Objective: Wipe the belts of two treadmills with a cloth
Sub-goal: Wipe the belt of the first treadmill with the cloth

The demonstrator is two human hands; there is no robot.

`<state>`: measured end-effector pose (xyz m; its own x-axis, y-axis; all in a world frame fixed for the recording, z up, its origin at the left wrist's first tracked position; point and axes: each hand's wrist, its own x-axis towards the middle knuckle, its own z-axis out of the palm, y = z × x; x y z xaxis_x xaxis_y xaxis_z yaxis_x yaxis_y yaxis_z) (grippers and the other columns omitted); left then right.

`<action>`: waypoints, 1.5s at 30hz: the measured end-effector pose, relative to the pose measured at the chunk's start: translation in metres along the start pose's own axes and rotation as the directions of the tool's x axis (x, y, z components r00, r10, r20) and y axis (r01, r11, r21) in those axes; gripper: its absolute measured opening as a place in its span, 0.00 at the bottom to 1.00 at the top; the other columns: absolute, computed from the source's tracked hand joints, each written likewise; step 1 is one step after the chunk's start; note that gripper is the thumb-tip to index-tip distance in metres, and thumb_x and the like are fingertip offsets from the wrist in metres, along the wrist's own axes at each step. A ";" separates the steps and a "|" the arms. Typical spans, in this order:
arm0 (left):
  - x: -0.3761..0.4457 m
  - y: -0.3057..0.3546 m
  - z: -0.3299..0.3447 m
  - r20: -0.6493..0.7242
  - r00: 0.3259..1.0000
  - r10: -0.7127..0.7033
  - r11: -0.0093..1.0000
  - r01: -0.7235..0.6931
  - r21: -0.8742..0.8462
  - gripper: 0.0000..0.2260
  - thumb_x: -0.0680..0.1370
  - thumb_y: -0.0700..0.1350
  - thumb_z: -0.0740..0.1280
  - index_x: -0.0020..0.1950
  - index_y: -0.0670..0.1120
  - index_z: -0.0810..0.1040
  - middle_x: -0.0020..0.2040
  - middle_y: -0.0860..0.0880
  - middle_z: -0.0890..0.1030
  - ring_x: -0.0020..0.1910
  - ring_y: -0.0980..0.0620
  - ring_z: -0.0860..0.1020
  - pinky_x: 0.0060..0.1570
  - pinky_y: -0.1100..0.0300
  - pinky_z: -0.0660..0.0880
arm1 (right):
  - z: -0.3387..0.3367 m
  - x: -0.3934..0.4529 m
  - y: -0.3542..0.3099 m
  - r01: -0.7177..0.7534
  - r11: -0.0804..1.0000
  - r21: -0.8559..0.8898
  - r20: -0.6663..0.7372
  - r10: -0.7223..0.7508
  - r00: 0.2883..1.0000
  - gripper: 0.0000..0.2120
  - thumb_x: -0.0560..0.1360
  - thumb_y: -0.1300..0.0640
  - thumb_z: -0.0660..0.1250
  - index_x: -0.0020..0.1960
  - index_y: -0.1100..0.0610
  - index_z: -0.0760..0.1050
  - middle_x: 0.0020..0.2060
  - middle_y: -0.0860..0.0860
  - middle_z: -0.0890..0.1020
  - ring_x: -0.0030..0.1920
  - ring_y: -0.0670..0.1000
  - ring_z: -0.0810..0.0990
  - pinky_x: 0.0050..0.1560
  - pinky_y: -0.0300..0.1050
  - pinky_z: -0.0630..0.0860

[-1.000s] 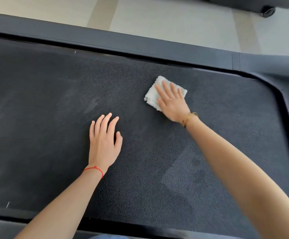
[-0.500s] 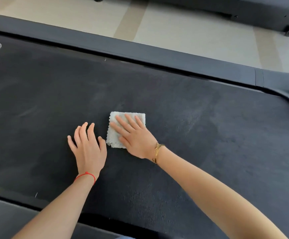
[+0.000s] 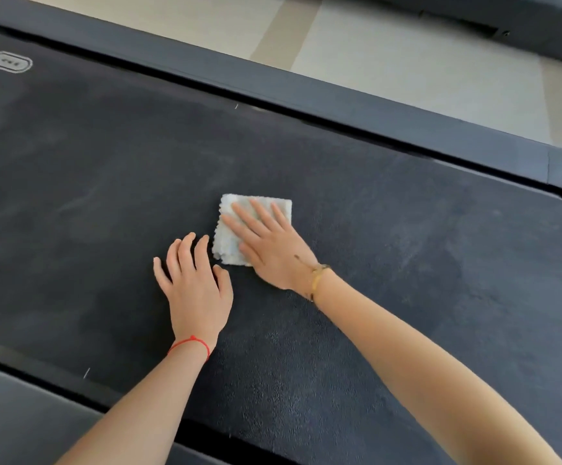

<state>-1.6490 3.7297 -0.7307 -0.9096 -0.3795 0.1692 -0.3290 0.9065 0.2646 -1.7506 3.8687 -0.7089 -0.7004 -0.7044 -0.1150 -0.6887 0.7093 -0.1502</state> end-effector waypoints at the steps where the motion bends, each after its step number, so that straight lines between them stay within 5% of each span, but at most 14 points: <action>1: -0.001 0.000 0.000 0.001 1.000 -0.003 1.000 0.003 0.002 0.22 0.78 0.42 0.61 0.73 0.43 0.70 0.73 0.43 0.69 0.74 0.40 0.65 0.74 0.34 0.56 | -0.001 -0.001 0.006 0.004 1.000 0.023 0.004 -0.004 1.000 0.25 0.85 0.50 0.45 0.81 0.49 0.45 0.80 0.49 0.50 0.80 0.57 0.46 0.78 0.57 0.44; 6: 0.001 0.002 -0.001 0.007 1.000 -0.020 1.000 0.020 0.007 0.23 0.78 0.45 0.57 0.73 0.43 0.70 0.73 0.43 0.70 0.74 0.40 0.65 0.75 0.35 0.55 | -0.017 0.033 0.087 -0.231 0.969 -0.089 -0.066 0.226 0.972 0.26 0.84 0.52 0.47 0.81 0.55 0.49 0.78 0.56 0.56 0.75 0.63 0.57 0.71 0.59 0.56; 11: 0.002 0.004 -0.002 0.021 0.999 -0.027 0.999 0.027 0.024 0.23 0.77 0.45 0.56 0.72 0.43 0.71 0.73 0.43 0.70 0.75 0.39 0.65 0.75 0.35 0.56 | -0.037 0.092 0.151 -0.559 0.815 0.152 0.010 0.564 0.826 0.26 0.84 0.51 0.43 0.81 0.52 0.45 0.80 0.52 0.46 0.79 0.62 0.42 0.76 0.61 0.39; 14: 0.002 0.004 -0.001 0.017 1.000 -0.023 0.999 0.022 0.038 0.23 0.77 0.45 0.57 0.72 0.43 0.71 0.73 0.43 0.70 0.74 0.39 0.66 0.75 0.35 0.56 | -0.035 0.119 0.123 -0.532 0.831 0.160 0.018 0.537 0.843 0.26 0.84 0.51 0.43 0.81 0.52 0.43 0.80 0.52 0.44 0.79 0.61 0.39 0.76 0.61 0.34; 18: 0.002 0.003 0.000 0.011 1.000 -0.018 0.999 0.018 0.027 0.23 0.77 0.46 0.56 0.72 0.44 0.70 0.73 0.43 0.69 0.74 0.40 0.65 0.75 0.35 0.55 | -0.032 0.114 0.103 -0.351 0.926 0.141 0.013 0.353 0.936 0.26 0.85 0.50 0.43 0.81 0.51 0.42 0.81 0.51 0.46 0.79 0.61 0.41 0.77 0.60 0.37; 21: 0.001 0.002 0.000 0.006 1.000 -0.020 1.000 0.020 0.015 0.23 0.77 0.46 0.55 0.72 0.44 0.70 0.73 0.44 0.69 0.74 0.40 0.65 0.75 0.35 0.55 | -0.032 0.085 0.124 -0.343 0.929 0.138 -0.013 0.348 0.937 0.26 0.85 0.50 0.44 0.81 0.50 0.43 0.81 0.51 0.47 0.79 0.60 0.44 0.77 0.59 0.40; 30: 0.001 0.003 0.000 -0.004 1.000 -0.014 1.000 0.014 0.018 0.23 0.77 0.47 0.55 0.71 0.44 0.70 0.73 0.43 0.69 0.74 0.40 0.65 0.74 0.35 0.56 | -0.033 -0.025 0.203 -0.709 0.667 0.230 -0.026 0.733 0.680 0.26 0.85 0.49 0.44 0.81 0.50 0.45 0.81 0.53 0.46 0.79 0.61 0.43 0.77 0.61 0.39; 39: 0.000 0.002 0.000 0.002 1.000 -0.011 1.000 0.011 -0.010 0.23 0.78 0.47 0.54 0.71 0.43 0.69 0.72 0.43 0.69 0.74 0.40 0.65 0.74 0.34 0.56 | 0.004 -0.117 0.035 -0.256 0.963 0.088 -0.023 0.259 0.966 0.26 0.84 0.50 0.42 0.81 0.51 0.44 0.80 0.51 0.48 0.80 0.59 0.45 0.78 0.60 0.44; 42: 0.000 0.000 0.001 -0.003 1.000 -0.003 1.000 0.003 -0.021 0.21 0.78 0.44 0.58 0.71 0.43 0.70 0.72 0.42 0.69 0.74 0.39 0.65 0.74 0.34 0.56 | 0.010 -0.147 0.033 -0.165 0.980 0.110 -0.014 0.168 0.986 0.25 0.85 0.50 0.44 0.81 0.49 0.44 0.80 0.48 0.47 0.80 0.55 0.42 0.79 0.55 0.40; 45: -0.001 0.000 0.002 -0.007 1.000 0.001 1.000 -0.001 -0.026 0.20 0.78 0.43 0.61 0.71 0.43 0.70 0.72 0.42 0.69 0.74 0.39 0.65 0.74 0.34 0.56 | 0.004 -0.144 0.074 -0.292 0.953 0.082 -0.033 0.295 0.955 0.26 0.85 0.50 0.46 0.81 0.49 0.43 0.80 0.49 0.45 0.80 0.56 0.42 0.78 0.57 0.44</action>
<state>-1.6489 3.7300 -0.7329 -0.9081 -0.3801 0.1757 -0.3215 0.9018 0.2889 -1.7000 4.0229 -0.7074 -0.8783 -0.4623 -0.1220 -0.4364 0.8794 -0.1905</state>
